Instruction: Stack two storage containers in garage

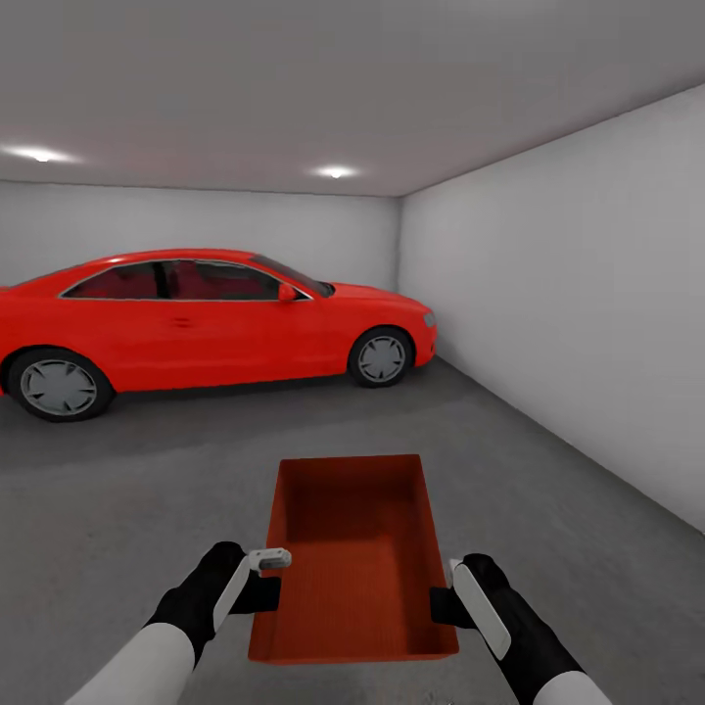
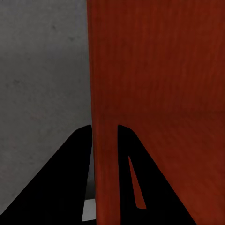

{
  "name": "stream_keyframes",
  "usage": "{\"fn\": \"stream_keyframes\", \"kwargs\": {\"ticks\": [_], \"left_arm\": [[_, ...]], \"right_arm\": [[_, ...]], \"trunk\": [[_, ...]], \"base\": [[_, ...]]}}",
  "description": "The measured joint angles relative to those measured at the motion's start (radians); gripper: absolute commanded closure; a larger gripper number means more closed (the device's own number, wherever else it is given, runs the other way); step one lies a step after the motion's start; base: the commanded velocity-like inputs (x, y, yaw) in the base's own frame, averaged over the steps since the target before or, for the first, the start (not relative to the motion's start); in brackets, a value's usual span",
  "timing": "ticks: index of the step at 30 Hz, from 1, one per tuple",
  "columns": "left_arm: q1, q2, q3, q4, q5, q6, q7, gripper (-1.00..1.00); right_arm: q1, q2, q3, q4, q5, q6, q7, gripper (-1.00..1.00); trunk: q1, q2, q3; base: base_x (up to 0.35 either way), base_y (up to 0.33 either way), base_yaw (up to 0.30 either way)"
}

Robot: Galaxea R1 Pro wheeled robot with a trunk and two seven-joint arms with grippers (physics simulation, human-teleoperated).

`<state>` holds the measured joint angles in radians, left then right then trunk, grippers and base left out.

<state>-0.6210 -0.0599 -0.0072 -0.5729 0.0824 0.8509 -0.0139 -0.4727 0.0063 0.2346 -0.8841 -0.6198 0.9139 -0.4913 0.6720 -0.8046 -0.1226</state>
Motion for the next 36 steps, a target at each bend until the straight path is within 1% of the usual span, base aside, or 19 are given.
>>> {"fn": "stream_keyframes", "kwargs": {"ticks": [18, 21, 25, 34, 36], "left_arm": [[0.000, 0.000, 0.000, 0.000, 0.000, 0.000, 0.000, 1.00], [0.000, 0.001, 0.000, 0.000, 0.001, 0.000, 0.000, 1.00], [0.000, 0.001, 0.000, 0.000, 0.001, 0.001, 0.000, 1.00], [0.000, 0.000, 0.000, 0.000, 0.000, 0.001, 0.000, 1.00], [0.000, 0.000, 0.000, 0.000, 0.001, 0.000, 0.000, 1.00]], "right_arm": [[0.000, 0.000, 0.000, 0.000, 0.000, 0.000, 0.000, 1.00], [0.000, 0.000, 0.000, 0.000, 0.000, 0.000, 0.000, 1.00], [0.000, 0.000, 0.000, 0.000, 0.000, 0.000, 0.000, 1.00], [0.000, 0.000, 0.000, 0.001, 0.000, 0.000, 0.000, 1.00], [0.000, 0.000, 0.000, 0.000, 0.000, 0.000, 0.000, 1.00]], "trunk": [[0.000, 0.000, 0.002], [0.000, 0.000, 0.002], [0.000, 0.000, 0.002], [0.000, 0.000, 0.002], [0.000, 0.000, 0.002]], "base": [[0.000, 0.000, -0.278], [0.035, 0.000, -0.180], [0.214, 0.000, -0.056], [0.313, 0.000, -0.008], [0.323, 0.000, -0.149]]}}
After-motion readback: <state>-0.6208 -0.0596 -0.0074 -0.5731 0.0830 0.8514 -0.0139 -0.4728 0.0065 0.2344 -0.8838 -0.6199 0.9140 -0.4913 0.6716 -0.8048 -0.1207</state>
